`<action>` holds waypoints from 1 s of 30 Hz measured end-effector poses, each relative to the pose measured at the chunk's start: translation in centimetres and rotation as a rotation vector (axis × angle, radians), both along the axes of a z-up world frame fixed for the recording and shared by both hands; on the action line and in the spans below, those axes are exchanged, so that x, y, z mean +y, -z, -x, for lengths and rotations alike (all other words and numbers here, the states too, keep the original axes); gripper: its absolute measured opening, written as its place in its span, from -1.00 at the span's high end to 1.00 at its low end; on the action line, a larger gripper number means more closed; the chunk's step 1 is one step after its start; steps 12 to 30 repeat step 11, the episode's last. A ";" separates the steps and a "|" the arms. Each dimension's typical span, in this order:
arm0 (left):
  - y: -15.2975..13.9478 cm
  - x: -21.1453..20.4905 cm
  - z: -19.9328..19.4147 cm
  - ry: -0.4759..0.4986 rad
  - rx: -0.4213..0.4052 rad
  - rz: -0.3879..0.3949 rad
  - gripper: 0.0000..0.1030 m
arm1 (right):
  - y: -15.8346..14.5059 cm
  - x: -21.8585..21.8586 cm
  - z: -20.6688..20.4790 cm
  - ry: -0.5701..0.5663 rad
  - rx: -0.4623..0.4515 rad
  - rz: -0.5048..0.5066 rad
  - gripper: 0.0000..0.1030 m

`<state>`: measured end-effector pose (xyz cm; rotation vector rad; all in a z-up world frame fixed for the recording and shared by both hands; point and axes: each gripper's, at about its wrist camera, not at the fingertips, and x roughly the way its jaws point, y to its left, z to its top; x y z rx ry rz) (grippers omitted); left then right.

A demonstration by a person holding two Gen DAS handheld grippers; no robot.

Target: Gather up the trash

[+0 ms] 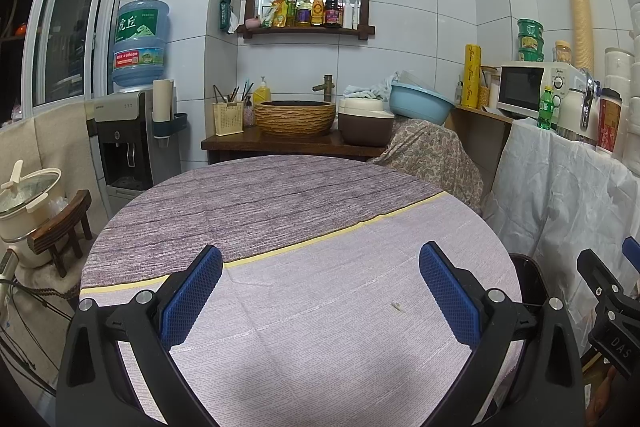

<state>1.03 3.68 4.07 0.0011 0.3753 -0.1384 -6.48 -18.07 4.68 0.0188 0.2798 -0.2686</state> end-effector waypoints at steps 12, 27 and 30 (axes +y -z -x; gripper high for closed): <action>0.1 -0.1 0.0 0.000 0.001 0.000 -0.90 | 0.0 -0.1 0.0 0.002 -0.001 0.000 -0.89; 0.1 -0.1 0.0 0.000 0.001 0.000 -0.90 | 0.0 -0.1 0.0 0.002 -0.001 0.000 -0.89; 0.1 -0.1 0.0 0.000 0.001 0.000 -0.90 | 0.0 -0.1 0.0 0.002 -0.001 0.000 -0.89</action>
